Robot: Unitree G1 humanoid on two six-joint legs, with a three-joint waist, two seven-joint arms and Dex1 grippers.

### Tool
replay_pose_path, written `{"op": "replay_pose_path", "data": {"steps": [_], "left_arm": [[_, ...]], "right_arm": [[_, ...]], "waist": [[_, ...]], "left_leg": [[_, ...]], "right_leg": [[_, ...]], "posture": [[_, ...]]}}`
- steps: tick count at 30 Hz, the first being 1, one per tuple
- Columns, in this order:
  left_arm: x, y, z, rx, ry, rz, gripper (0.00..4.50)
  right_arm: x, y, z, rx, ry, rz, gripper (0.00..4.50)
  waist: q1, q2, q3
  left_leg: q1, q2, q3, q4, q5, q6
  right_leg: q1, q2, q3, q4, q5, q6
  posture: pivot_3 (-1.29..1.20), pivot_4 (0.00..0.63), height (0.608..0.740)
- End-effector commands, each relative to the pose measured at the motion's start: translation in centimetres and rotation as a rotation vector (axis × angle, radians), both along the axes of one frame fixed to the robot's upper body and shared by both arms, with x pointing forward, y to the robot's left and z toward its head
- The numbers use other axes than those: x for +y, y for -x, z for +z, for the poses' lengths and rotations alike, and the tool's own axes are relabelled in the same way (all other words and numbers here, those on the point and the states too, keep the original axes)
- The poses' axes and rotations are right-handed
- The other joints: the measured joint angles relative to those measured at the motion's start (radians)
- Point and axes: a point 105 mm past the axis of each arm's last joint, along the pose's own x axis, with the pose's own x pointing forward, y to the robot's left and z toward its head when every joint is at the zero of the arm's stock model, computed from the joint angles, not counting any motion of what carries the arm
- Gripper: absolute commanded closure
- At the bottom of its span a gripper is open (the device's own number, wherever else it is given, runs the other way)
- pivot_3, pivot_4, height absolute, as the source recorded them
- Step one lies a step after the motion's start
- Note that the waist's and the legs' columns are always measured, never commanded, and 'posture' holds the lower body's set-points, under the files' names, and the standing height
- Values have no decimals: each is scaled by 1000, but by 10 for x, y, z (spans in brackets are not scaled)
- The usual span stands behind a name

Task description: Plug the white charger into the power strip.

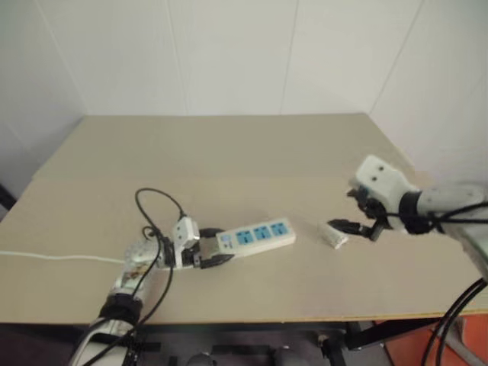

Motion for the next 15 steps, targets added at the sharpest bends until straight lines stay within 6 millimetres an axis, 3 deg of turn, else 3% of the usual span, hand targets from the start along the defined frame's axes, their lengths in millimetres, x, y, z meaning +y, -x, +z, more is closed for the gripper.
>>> {"op": "replay_pose_path", "data": {"steps": [1,7,15], "left_arm": [[3,9,2,-12,-77,-127,1249],[5,6,6,-28,-73,-153,1249],[-5,7,0,-27,-49,-157,1249]], "right_arm": [[2,-12,-8,205,27,-91,0],[13,-39,-10,348,47,-230,0],[4,-58,-30,402,71,-371,0]], "waist": [[-4,0,0],[-8,0,0],[-1,1,0]], "left_leg": [[0,0,0,1,0,0],[-3,0,0,1,0,0],[-5,-1,-1,1,0,0]], "right_leg": [[-1,0,0,1,0,0],[-3,0,-1,1,0,0],[-6,-1,-1,2,0,0]], "posture": [[0,150,740],[0,150,740],[0,150,740]]}}
